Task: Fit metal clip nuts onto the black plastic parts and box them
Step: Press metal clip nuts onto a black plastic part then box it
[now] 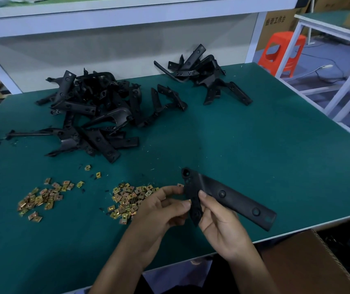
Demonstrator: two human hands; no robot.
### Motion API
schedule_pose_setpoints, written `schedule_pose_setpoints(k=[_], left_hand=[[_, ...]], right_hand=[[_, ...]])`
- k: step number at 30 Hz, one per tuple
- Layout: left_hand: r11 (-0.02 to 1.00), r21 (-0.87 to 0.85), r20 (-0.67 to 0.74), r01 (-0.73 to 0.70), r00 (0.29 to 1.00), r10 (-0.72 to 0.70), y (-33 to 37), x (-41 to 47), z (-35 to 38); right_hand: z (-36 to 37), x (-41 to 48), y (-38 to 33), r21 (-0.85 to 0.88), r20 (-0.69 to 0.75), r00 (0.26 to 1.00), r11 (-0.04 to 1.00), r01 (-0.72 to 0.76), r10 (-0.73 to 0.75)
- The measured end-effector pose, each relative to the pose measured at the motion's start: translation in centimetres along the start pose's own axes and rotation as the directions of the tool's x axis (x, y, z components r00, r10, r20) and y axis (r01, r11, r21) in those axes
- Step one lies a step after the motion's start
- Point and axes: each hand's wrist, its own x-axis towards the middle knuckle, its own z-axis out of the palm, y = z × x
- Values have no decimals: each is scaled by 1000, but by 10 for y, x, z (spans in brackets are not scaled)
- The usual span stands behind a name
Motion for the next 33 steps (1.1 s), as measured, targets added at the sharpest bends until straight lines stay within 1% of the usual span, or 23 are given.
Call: schedule_pose_setpoints(k=[2, 5, 7, 9, 10, 11, 12, 13, 14, 15, 16, 18, 22, 23, 24, 26, 27, 28, 29, 31, 33], left_hand=[[999, 36, 32, 9, 999, -10, 3, 0, 1], [993, 115, 48, 6, 999, -12, 6, 2, 2], [983, 181, 63, -8, 998, -4, 8, 5, 2], [954, 294, 57, -66, 997, 52, 10, 10, 0], [914, 392, 33, -105, 994, 100, 11, 15, -2], [830, 538, -1, -147, 985, 175, 11, 21, -5], [656, 731, -11, -187, 958, 286, 10, 28, -9], [417, 888, 20, -193, 923, 385, 8, 34, -12], [196, 966, 69, -169, 899, 432, 5, 39, -13], [72, 985, 106, -154, 890, 444, 1, 43, -14], [19, 988, 131, -154, 893, 431, -3, 47, -15], [-16, 984, 169, -179, 892, 420, -9, 50, -17], [23, 985, 142, -172, 874, 465, -9, 50, -15], [62, 981, 132, -182, 872, 471, -9, 48, -14], [138, 970, 110, -198, 871, 479, -7, 46, -12], [377, 898, 30, -225, 888, 459, -2, 41, -9], [508, 826, -2, -245, 899, 437, 1, 39, -8], [617, 740, -21, -266, 909, 417, 4, 37, -6], [699, 657, -31, -282, 917, 398, 6, 34, -5], [807, 515, -26, -288, 936, 350, 10, 30, -3], [879, 404, -5, -255, 960, 280, 11, 27, 0]], right_hand=[[2, 0, 0, -27, 18, 1000, 1000, -1, 1], [1, 0, -1, -1, 10, 1000, 1000, 10, -10], [1, 0, -1, 9, 8, 1000, 1000, -16, 16], [1, 2, -1, 47, -36, 998, 997, -56, 58], [1, 2, -1, 84, -57, 996, 994, -64, 69], [0, 2, -3, 129, -59, 996, 990, -64, 72], [-1, 2, -5, 169, -53, 997, 984, -52, 61], [-2, 2, -8, 203, -51, 998, 979, -36, 48], [-3, 1, -9, 225, -52, 998, 974, -21, 34], [-5, 2, -9, 244, -51, 998, 970, -15, 29], [-6, 2, -9, 259, -53, 998, 966, -14, 28], [-6, 3, -7, 269, -65, 997, 963, -13, 32], [-6, 4, -7, 267, -83, 995, 963, -31, 55], [-6, 4, -7, 263, -87, 994, 964, -35, 60], [-5, 3, -7, 254, -88, 994, 966, -40, 65], [-4, 2, -7, 246, -89, 993, 968, -49, 73], [-4, 2, -8, 252, -87, 993, 966, -53, 77], [-3, 1, -8, 256, -83, 993, 965, -56, 79], [-2, 0, -9, 252, -74, 994, 966, -60, 81], [0, -1, -10, 231, -53, 995, 970, -74, 88], [2, -2, -11, 207, -50, 995, 975, -78, 90]])
